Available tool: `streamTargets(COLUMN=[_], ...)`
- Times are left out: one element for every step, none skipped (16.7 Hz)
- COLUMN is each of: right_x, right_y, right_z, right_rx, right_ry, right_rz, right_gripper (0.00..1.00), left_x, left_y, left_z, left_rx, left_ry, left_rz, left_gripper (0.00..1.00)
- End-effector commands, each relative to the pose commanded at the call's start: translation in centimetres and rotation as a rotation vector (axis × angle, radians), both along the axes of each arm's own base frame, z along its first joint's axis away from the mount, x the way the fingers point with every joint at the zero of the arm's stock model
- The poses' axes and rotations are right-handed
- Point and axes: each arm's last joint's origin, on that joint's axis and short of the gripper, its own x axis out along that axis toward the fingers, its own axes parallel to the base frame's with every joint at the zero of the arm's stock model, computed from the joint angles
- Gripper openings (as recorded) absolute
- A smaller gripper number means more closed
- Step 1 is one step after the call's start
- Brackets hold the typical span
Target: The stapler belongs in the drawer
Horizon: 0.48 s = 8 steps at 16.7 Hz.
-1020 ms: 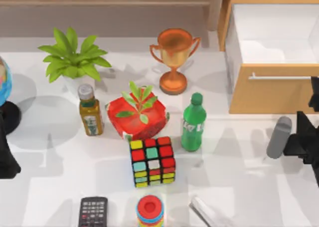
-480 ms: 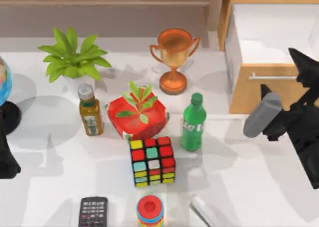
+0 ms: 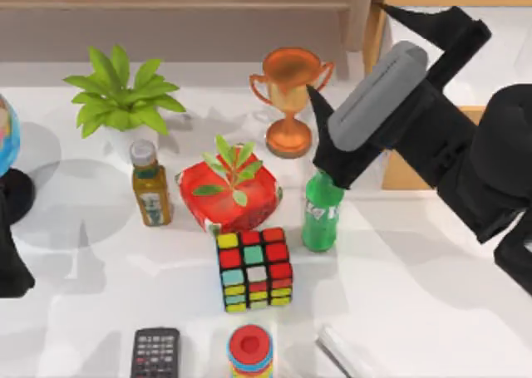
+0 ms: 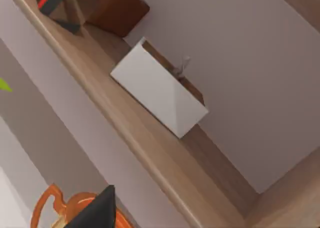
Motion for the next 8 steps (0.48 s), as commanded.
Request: streamTargets(right_x=[-0.2, -0.5, -0.8, -1.3, -1.7, -2.3, -2.8, -3.3], right_y=[1.0, 2.0, 2.8, 3.6, 4.3, 4.9, 5.4, 5.7], right_z=[0.7, 1.3, 1.7, 2.0, 2.2, 2.2, 2.2, 2.2], right_rx=[0.029, 0.049, 0.060, 0.065, 0.063, 0.054, 0.040, 0.020], right_ry=[0.083, 0.176, 0.278, 0.383, 0.492, 0.601, 0.709, 0.813], right_rz=[0.046, 0.086, 0.117, 0.139, 0.151, 0.153, 0.145, 0.127], right_gripper=[1.00, 1.00, 1.00, 1.00, 1.00, 1.00, 1.00, 1.00], left_x=[0.0, 0.0, 0.0, 0.0, 0.0, 0.0, 0.0, 0.0], left_y=[0.0, 0.0, 0.0, 0.0, 0.0, 0.0, 0.0, 0.0], left_z=[0.0, 0.0, 0.0, 0.0, 0.0, 0.0, 0.0, 0.0], left_rx=[0.000, 0.000, 0.000, 0.000, 0.000, 0.000, 0.000, 0.000], left_ry=[0.000, 0.000, 0.000, 0.000, 0.000, 0.000, 0.000, 0.000], left_rz=[0.000, 0.000, 0.000, 0.000, 0.000, 0.000, 0.000, 0.000], left_gripper=[1.00, 1.00, 1.00, 1.00, 1.00, 1.00, 1.00, 1.00])
